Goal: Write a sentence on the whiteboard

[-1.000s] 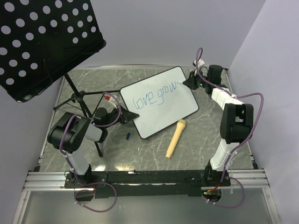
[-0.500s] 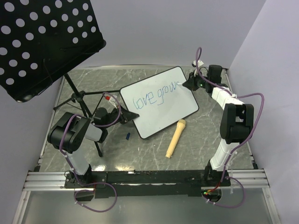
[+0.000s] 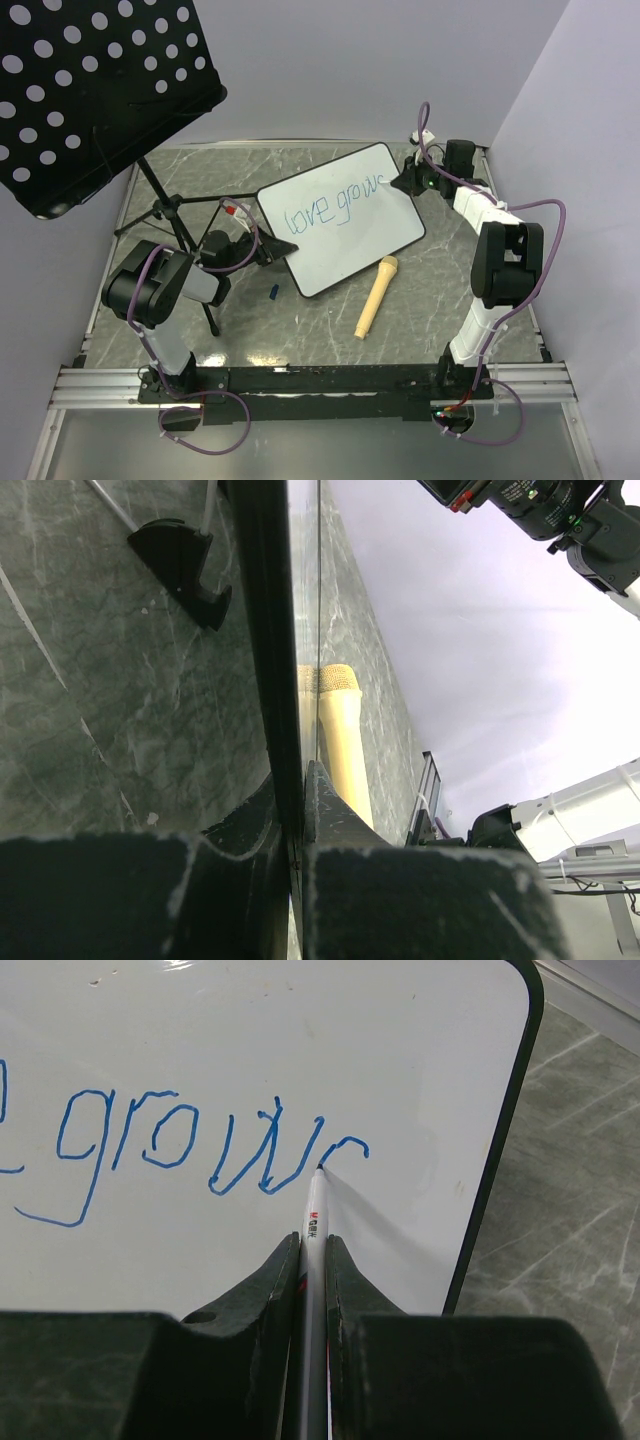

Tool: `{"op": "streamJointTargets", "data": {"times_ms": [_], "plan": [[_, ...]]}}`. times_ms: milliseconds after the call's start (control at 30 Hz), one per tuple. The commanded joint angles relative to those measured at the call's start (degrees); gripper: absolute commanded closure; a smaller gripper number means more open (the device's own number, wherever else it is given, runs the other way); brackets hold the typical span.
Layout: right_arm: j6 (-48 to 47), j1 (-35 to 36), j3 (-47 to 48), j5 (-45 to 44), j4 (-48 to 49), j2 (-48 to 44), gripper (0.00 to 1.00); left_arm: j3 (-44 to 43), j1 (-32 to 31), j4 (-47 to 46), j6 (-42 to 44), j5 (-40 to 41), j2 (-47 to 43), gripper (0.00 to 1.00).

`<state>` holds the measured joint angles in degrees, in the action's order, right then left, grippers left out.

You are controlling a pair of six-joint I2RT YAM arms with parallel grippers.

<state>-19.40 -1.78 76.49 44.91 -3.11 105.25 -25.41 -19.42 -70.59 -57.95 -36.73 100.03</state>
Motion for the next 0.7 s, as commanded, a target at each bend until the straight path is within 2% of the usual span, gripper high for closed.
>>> {"op": "streamJointTargets", "data": {"times_ms": [0, 667], "plan": [[-1.52, -0.68, 0.94, -0.26, -1.28, -1.36, 1.0, -1.66, -0.53, -12.91, 4.69, -3.87, -1.33, 0.99], [-1.52, -2.26, 0.33, -2.01, -1.89, -1.72, 1.0, -2.01, -0.53, -12.56, 4.69, -4.14, -1.59, 0.99]]}}
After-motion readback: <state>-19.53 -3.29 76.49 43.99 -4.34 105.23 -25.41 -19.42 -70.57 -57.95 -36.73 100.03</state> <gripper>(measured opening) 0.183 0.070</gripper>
